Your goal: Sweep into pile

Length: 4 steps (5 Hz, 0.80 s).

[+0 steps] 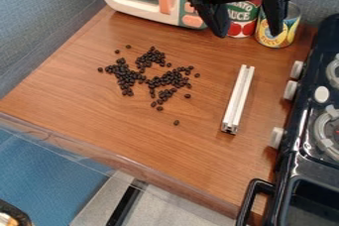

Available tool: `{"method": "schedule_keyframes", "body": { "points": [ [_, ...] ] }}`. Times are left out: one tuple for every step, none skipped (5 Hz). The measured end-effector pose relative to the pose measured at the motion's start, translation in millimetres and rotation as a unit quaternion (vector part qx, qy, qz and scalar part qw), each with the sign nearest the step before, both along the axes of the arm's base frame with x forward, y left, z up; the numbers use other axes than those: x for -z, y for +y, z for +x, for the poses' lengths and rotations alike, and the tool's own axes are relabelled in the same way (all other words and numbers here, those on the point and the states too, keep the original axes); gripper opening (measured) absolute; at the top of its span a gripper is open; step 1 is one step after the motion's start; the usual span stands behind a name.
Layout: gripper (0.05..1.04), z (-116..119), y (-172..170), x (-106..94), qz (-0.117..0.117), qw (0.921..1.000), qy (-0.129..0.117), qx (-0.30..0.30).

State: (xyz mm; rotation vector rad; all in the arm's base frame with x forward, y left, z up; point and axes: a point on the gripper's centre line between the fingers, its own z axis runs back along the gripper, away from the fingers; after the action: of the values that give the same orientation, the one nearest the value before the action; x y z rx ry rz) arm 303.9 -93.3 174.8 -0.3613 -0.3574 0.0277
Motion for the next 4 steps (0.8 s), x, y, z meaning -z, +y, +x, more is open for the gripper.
{"method": "schedule_keyframes", "body": {
  "points": [
    [1.0, 1.0, 0.2, 9.5, 0.004, 0.9998, 0.016, -0.006],
    [1.0, 12.8, -13.7, 27.0, 0.044, 0.9979, 0.04, -0.026],
    [1.0, 25.4, -8.0, 35.6, 0.064, 0.9945, 0.055, -0.062],
    [1.0, 36.1, -1.1, 55.6, 0.096, 0.9878, 0.084, -0.089]
  ]
}}
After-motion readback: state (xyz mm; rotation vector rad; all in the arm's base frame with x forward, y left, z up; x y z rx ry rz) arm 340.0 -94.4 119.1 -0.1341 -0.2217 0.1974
